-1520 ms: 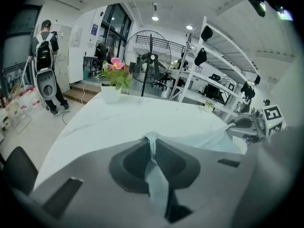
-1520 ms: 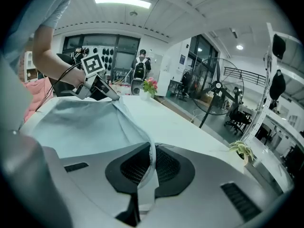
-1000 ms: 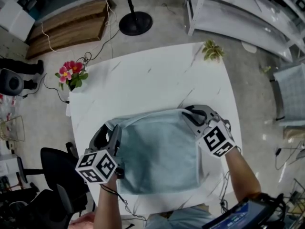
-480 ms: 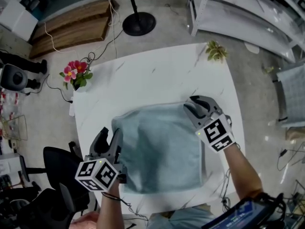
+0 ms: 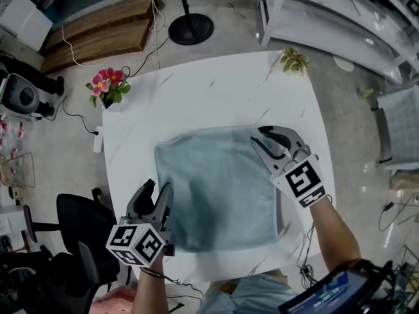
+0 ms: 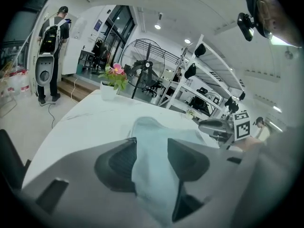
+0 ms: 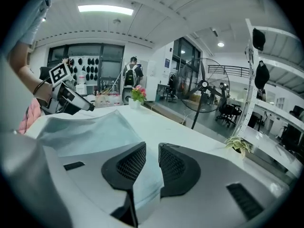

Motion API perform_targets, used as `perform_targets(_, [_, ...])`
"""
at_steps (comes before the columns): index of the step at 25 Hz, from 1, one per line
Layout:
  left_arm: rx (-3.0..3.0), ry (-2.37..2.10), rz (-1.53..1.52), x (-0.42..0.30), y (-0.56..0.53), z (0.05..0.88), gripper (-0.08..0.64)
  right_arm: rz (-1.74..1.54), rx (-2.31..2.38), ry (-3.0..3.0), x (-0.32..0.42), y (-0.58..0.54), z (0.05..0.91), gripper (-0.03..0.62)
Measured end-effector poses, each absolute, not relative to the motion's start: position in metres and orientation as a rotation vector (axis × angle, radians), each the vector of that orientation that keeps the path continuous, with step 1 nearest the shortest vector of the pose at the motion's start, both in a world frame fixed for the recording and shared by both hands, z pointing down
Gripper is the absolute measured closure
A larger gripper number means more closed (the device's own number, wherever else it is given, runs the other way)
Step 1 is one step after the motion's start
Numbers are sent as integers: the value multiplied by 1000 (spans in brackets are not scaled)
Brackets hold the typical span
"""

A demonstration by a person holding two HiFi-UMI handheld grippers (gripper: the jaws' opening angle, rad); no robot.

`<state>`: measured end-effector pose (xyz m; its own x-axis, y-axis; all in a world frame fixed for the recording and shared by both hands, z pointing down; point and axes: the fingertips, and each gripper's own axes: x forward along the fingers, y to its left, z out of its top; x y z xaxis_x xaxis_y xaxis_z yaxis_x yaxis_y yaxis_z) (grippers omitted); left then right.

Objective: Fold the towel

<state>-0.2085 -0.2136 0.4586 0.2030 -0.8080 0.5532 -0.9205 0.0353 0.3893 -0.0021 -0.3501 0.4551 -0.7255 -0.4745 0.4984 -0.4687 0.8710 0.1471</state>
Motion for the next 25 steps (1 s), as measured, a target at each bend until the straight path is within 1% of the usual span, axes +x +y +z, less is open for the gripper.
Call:
perform_targets(5, [1881, -1547, 257, -185, -174, 453, 410, 21, 684, -2515, 5, -298, 448, 500])
perform_targets(8, [1910, -1487, 280, -171, -145, 456, 434, 44, 671, -2509, 15, -257, 448, 503])
perform_targets(16, [1952, -1381, 392, -150, -82, 486, 474, 52, 547, -2468, 40, -139, 454, 553])
perform_targets(21, [1927, -1366, 489, -153, -53, 508, 476, 42, 489, -2370, 56, -100, 493, 569])
perform_targets(25, [1909, -1375, 566, -156, -33, 521, 495, 59, 456, -2282, 75, -77, 525, 577])
